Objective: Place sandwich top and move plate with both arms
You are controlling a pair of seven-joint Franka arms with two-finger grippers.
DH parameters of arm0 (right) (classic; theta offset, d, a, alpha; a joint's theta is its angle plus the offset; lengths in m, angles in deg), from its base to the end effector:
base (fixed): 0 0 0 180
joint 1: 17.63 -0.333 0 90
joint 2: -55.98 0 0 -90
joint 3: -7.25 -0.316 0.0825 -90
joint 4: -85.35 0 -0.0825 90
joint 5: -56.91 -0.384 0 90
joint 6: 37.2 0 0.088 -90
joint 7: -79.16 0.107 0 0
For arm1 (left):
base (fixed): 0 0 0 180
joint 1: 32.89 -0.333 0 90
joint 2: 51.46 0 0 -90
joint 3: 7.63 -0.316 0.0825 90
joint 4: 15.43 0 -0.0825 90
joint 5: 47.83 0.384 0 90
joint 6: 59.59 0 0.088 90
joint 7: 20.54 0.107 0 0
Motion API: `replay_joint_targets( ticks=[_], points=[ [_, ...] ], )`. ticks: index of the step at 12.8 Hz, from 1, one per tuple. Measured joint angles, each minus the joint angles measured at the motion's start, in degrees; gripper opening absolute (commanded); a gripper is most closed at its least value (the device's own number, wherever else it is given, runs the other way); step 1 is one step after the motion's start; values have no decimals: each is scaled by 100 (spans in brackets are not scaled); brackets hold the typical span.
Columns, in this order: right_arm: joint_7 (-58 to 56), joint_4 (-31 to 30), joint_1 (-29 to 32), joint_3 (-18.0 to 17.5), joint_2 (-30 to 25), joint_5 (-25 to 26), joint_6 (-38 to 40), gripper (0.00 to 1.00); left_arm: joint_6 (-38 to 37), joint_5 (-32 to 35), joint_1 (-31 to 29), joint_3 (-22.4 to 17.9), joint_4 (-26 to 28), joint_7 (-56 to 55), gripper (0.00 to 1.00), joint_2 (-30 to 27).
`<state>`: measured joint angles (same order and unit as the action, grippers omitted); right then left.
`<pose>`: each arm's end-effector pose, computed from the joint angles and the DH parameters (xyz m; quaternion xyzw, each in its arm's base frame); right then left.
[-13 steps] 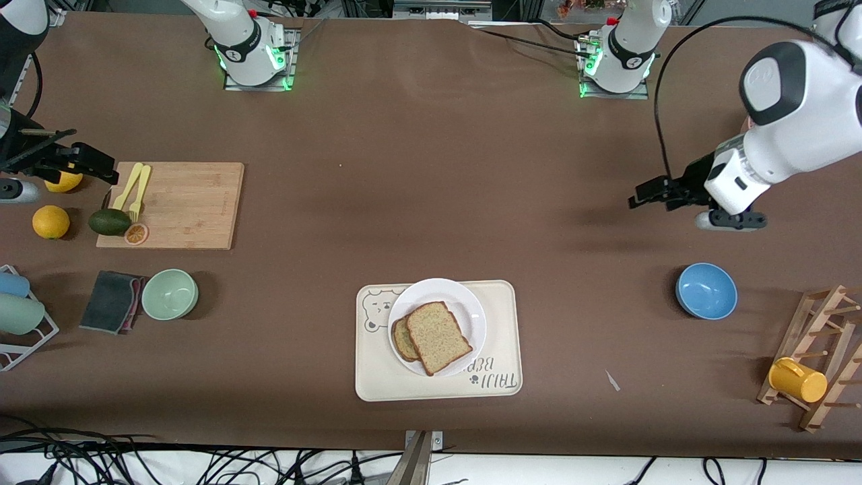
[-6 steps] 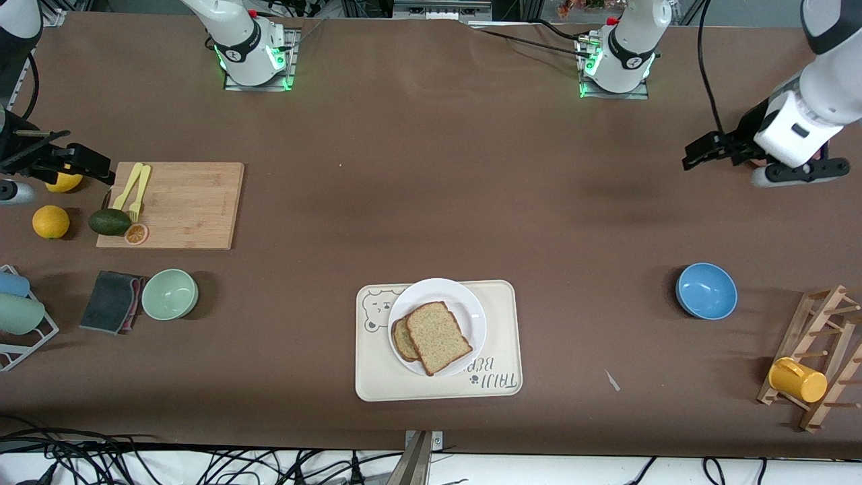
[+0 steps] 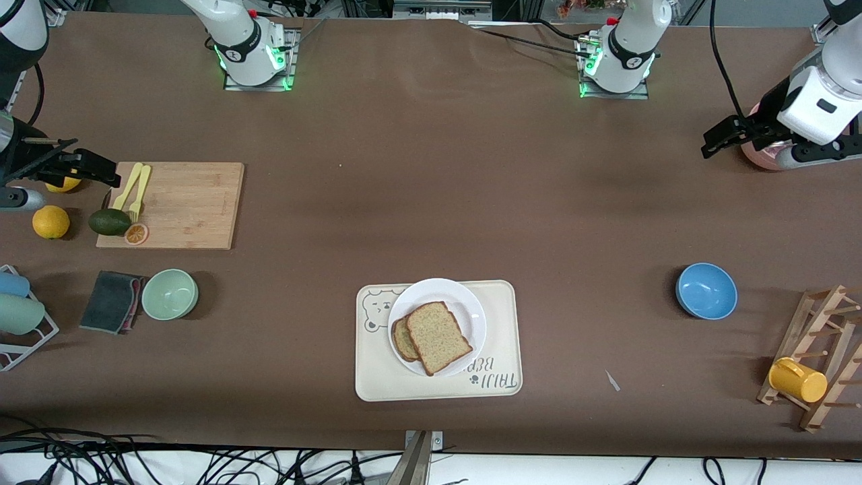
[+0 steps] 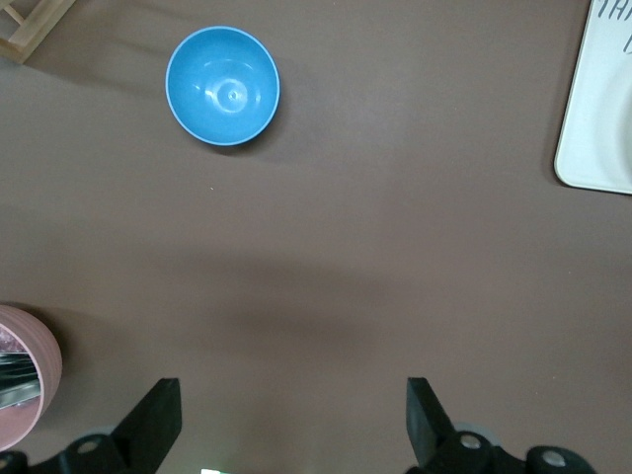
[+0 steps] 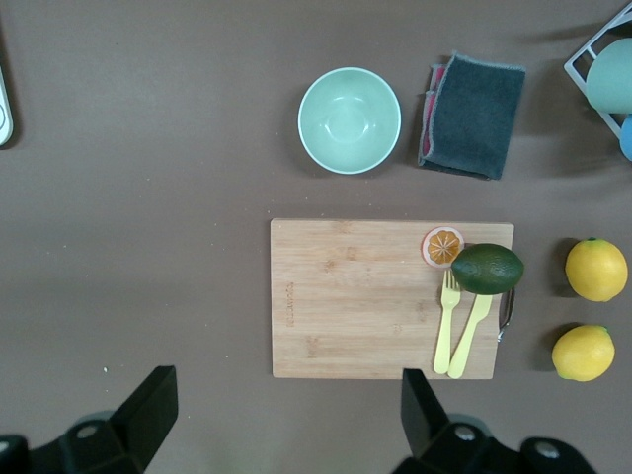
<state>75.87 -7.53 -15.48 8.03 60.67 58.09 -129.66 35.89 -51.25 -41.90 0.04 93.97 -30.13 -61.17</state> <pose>0.5769 -0.0314 0.5580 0.9989 0.0040 -0.0451 0.0084 0.5008 0.0017 0.5611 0.9941 0.1005 -0.0386 0.0156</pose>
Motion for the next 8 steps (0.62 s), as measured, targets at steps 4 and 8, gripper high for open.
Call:
replay_joint_targets(
  ticks=[4, 8],
  points=[
    [0, 147, -9, -15, -1, -11, -3, 100, 9, 0, 477, -545, -212, -9, 100, 172],
    [0, 387, -25, -37, -4, -22, -4, 100, 8, 162, 542, -627, -472, -42, 100, 346]
  ],
)
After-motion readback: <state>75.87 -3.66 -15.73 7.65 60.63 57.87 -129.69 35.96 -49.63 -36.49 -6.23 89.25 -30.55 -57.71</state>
